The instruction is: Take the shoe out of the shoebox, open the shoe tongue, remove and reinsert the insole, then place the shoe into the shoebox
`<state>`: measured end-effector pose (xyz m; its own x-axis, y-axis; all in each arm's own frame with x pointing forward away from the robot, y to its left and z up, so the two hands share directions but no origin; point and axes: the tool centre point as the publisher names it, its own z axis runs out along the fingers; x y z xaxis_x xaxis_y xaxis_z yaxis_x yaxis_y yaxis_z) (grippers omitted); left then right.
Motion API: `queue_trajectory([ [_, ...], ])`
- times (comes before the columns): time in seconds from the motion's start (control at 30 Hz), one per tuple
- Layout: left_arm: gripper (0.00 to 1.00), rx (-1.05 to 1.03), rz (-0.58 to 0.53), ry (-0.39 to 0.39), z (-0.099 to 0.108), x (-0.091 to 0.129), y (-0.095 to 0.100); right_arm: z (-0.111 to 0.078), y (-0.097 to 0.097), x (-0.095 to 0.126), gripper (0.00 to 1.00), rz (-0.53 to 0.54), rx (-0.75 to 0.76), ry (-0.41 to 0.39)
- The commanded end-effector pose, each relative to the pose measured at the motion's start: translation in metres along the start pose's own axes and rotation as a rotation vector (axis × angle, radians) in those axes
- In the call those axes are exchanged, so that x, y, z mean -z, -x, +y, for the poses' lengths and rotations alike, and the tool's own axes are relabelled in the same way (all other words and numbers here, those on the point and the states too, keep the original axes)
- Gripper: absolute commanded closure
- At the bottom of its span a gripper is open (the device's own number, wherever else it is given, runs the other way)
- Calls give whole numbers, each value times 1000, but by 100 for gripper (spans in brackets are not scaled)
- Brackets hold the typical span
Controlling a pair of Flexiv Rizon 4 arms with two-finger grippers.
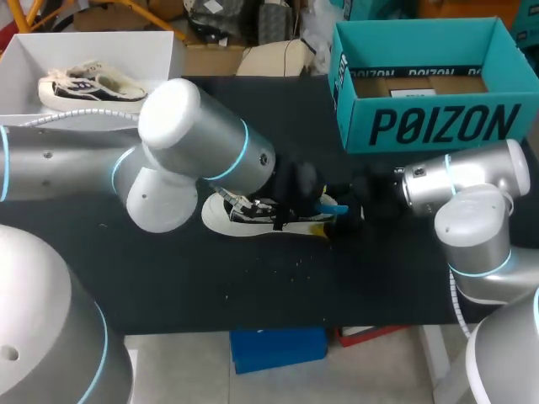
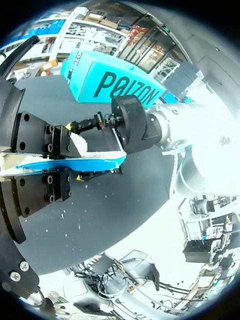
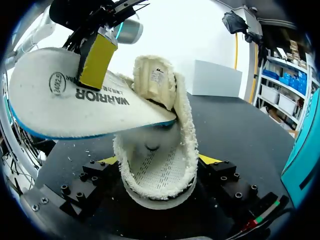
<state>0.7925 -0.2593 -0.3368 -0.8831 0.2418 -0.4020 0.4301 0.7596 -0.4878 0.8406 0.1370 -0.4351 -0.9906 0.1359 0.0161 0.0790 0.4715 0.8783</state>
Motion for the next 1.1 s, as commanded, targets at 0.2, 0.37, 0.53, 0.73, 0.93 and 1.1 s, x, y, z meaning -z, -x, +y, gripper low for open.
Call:
queue_trajectory([
  [0.2, 100, 40, 21, -633, -43, 79, 32, -1, 0, -3, 100, -1, -1, -1],
  [0.37, 100, 61, 36, -822, -72, 118, 62, -1, 0, -3, 100, -1, -1, -1],
  [0.53, 100, 61, 36, -822, -72, 118, 62, -1, 0, -3, 100, -1, -1, -1],
  [0.73, 100, 61, 36, -822, -72, 118, 62, -1, 0, -3, 100, -1, -1, -1],
  [0.93, 100, 61, 36, -822, -72, 118, 62, -1, 0, -3, 100, -1, -1, -1],
  [1.1, 100, 280, 37, -892, -76, 137, 63, -1, 0, -3, 100, -1, -1, -1],
])
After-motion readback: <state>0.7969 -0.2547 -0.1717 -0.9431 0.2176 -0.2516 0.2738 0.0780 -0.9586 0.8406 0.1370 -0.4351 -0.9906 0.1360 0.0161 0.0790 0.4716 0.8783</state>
